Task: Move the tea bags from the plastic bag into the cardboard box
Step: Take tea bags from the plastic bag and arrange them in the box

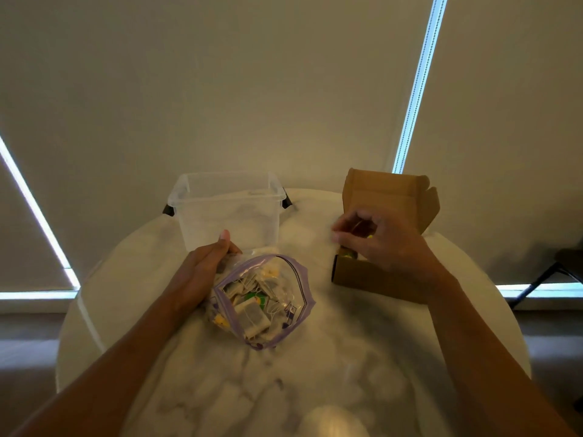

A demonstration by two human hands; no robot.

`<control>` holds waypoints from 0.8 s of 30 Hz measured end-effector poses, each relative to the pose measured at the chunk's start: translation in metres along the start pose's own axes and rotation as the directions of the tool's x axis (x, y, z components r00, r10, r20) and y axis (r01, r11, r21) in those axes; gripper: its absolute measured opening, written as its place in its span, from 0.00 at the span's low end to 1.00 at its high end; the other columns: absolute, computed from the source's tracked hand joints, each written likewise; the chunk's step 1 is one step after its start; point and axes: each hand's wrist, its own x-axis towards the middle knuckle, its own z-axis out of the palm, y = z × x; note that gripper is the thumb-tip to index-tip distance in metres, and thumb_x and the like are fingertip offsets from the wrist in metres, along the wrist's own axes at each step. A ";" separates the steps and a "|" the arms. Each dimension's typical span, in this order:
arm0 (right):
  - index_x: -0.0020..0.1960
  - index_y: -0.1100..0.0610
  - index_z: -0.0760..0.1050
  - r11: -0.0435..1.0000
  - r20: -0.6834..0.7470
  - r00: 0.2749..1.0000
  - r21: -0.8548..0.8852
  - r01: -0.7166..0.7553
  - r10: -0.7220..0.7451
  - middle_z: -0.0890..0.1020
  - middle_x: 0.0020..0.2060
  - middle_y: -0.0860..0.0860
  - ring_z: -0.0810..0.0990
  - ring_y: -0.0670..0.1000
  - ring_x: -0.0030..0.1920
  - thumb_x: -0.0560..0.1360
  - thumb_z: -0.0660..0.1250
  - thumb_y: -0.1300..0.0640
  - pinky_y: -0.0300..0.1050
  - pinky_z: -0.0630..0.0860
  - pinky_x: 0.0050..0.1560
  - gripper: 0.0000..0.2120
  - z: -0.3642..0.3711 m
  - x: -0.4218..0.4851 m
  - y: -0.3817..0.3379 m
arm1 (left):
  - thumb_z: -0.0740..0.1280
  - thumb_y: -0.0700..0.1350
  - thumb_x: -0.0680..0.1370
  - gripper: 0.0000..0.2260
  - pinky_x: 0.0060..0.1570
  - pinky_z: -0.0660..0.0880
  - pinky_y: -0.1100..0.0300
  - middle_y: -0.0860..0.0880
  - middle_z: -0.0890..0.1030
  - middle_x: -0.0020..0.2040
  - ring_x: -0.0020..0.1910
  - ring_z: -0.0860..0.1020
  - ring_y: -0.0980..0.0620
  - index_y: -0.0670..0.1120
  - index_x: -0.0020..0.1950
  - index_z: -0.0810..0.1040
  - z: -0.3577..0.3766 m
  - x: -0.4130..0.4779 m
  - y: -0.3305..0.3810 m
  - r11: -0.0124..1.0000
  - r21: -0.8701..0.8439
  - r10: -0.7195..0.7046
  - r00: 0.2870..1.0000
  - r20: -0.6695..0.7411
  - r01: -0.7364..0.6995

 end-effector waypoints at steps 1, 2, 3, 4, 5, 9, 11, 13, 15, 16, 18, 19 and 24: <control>0.53 0.43 0.84 0.997 0.086 0.996 0.066 0.028 -0.034 0.86 0.48 0.40 0.85 0.46 0.50 0.76 0.77 0.46 0.48 0.85 0.56 0.07 0.003 -0.005 -0.016 | 0.53 0.69 0.87 0.32 0.63 0.78 0.43 0.48 0.89 0.45 0.52 0.85 0.43 0.47 0.48 0.86 0.000 0.000 0.001 1.000 -0.007 -0.006 1.000 -0.001 0.006; 0.53 0.44 0.84 0.989 0.180 0.981 0.141 0.043 -0.068 0.87 0.49 0.41 0.85 0.48 0.51 0.76 0.77 0.46 0.50 0.85 0.56 0.08 0.005 -0.011 -0.031 | 0.54 0.69 0.87 0.32 0.63 0.78 0.44 0.47 0.89 0.45 0.51 0.85 0.45 0.47 0.48 0.86 0.000 -0.001 0.001 1.000 -0.015 -0.011 1.000 0.003 0.011; 0.54 0.47 0.85 0.976 0.273 0.956 0.212 0.045 -0.104 0.87 0.49 0.43 0.86 0.49 0.51 0.76 0.78 0.47 0.52 0.85 0.56 0.08 0.005 -0.017 -0.045 | 0.54 0.69 0.87 0.32 0.63 0.78 0.45 0.47 0.89 0.46 0.50 0.84 0.47 0.46 0.47 0.86 0.002 0.000 0.003 1.000 -0.017 -0.015 1.000 0.006 0.015; 0.55 0.49 0.85 0.962 0.363 0.920 0.268 0.047 -0.146 0.88 0.49 0.45 0.86 0.50 0.51 0.76 0.78 0.49 0.51 0.85 0.55 0.09 0.008 -0.021 -0.057 | 0.54 0.69 0.87 0.32 0.62 0.78 0.45 0.47 0.89 0.46 0.50 0.84 0.47 0.46 0.47 0.86 0.001 -0.001 0.003 1.000 -0.014 -0.021 1.000 0.002 0.021; 0.56 0.51 0.86 0.954 0.430 0.883 0.293 0.061 -0.189 0.88 0.50 0.46 0.87 0.50 0.51 0.77 0.78 0.52 0.49 0.86 0.54 0.09 0.013 -0.025 -0.066 | 0.54 0.69 0.87 0.32 0.61 0.78 0.45 0.47 0.89 0.46 0.50 0.84 0.47 0.47 0.47 0.86 0.001 -0.001 0.003 1.000 -0.012 -0.021 1.000 0.002 0.021; 0.61 0.49 0.86 0.948 0.500 0.809 0.091 0.306 -0.309 0.87 0.53 0.43 0.84 0.42 0.51 0.81 0.74 0.50 0.37 0.82 0.51 0.10 0.061 -0.029 -0.078 | 0.52 0.68 0.88 0.32 0.57 0.76 0.47 0.47 0.88 0.44 0.46 0.82 0.50 0.47 0.45 0.85 0.002 -0.002 0.007 1.000 0.002 0.008 1.000 0.022 -0.008; 0.61 0.49 0.86 0.912 0.491 0.802 -0.035 0.408 -0.340 0.86 0.54 0.44 0.81 0.40 0.49 0.81 0.72 0.48 0.32 0.76 0.49 0.11 0.085 -0.030 -0.077 | 0.53 0.69 0.87 0.32 0.57 0.76 0.49 0.48 0.88 0.44 0.46 0.83 0.52 0.47 0.45 0.85 0.002 -0.004 0.009 1.000 -0.001 0.003 1.000 0.017 -0.003; 0.56 0.51 0.86 0.906 0.491 0.804 -0.067 0.418 -0.335 0.84 0.52 0.46 0.80 0.44 0.48 0.80 0.72 0.48 0.39 0.77 0.48 0.10 0.099 -0.030 -0.076 | 0.53 0.69 0.86 0.32 0.57 0.76 0.50 0.48 0.88 0.44 0.46 0.83 0.52 0.47 0.45 0.85 0.002 -0.005 0.010 1.000 -0.012 -0.003 1.000 0.011 0.003; 0.54 0.51 0.86 0.907 0.511 0.806 -0.109 0.407 -0.300 0.80 0.54 0.46 0.78 0.47 0.51 0.77 0.73 0.46 0.46 0.79 0.50 0.11 0.106 -0.031 -0.077 | 0.53 0.69 0.86 0.32 0.56 0.76 0.50 0.49 0.88 0.44 0.46 0.83 0.53 0.47 0.45 0.85 0.002 -0.005 0.009 1.000 -0.015 -0.001 1.000 0.008 0.001; 0.55 0.50 0.86 0.904 0.524 0.804 -0.135 0.405 -0.281 0.78 0.56 0.46 0.77 0.48 0.53 0.76 0.74 0.45 0.46 0.78 0.52 0.13 0.108 -0.031 -0.077 | 0.53 0.68 0.87 0.32 0.56 0.76 0.51 0.49 0.88 0.44 0.45 0.82 0.53 0.48 0.45 0.85 0.002 -0.005 0.009 1.000 -0.012 0.001 1.000 0.007 -0.001; 0.59 0.50 0.85 0.901 0.528 0.800 -0.135 0.411 -0.286 0.76 0.55 0.45 0.75 0.47 0.53 0.75 0.76 0.43 0.39 0.73 0.50 0.17 0.108 -0.031 -0.077 | 0.53 0.68 0.87 0.31 0.57 0.76 0.51 0.50 0.88 0.45 0.45 0.82 0.54 0.47 0.45 0.85 0.002 -0.005 0.007 1.000 -0.005 0.011 1.000 0.009 -0.011; 0.61 0.50 0.84 0.902 0.522 0.801 -0.127 0.413 -0.293 0.75 0.55 0.45 0.73 0.45 0.52 0.75 0.77 0.42 0.34 0.69 0.49 0.18 0.107 -0.031 -0.077 | 0.53 0.68 0.87 0.31 0.58 0.76 0.51 0.50 0.88 0.45 0.45 0.82 0.54 0.47 0.46 0.85 0.002 -0.005 0.007 1.000 -0.006 0.015 1.000 0.008 -0.015; 0.64 0.50 0.84 0.887 0.511 0.791 -0.110 0.449 -0.337 0.81 0.59 0.47 0.74 0.40 0.52 0.79 0.74 0.52 0.31 0.68 0.51 0.14 0.099 -0.030 -0.076 | 0.53 0.68 0.88 0.32 0.59 0.77 0.48 0.48 0.88 0.46 0.47 0.82 0.52 0.47 0.47 0.85 0.002 -0.004 0.006 1.000 0.000 0.008 1.000 0.013 -0.008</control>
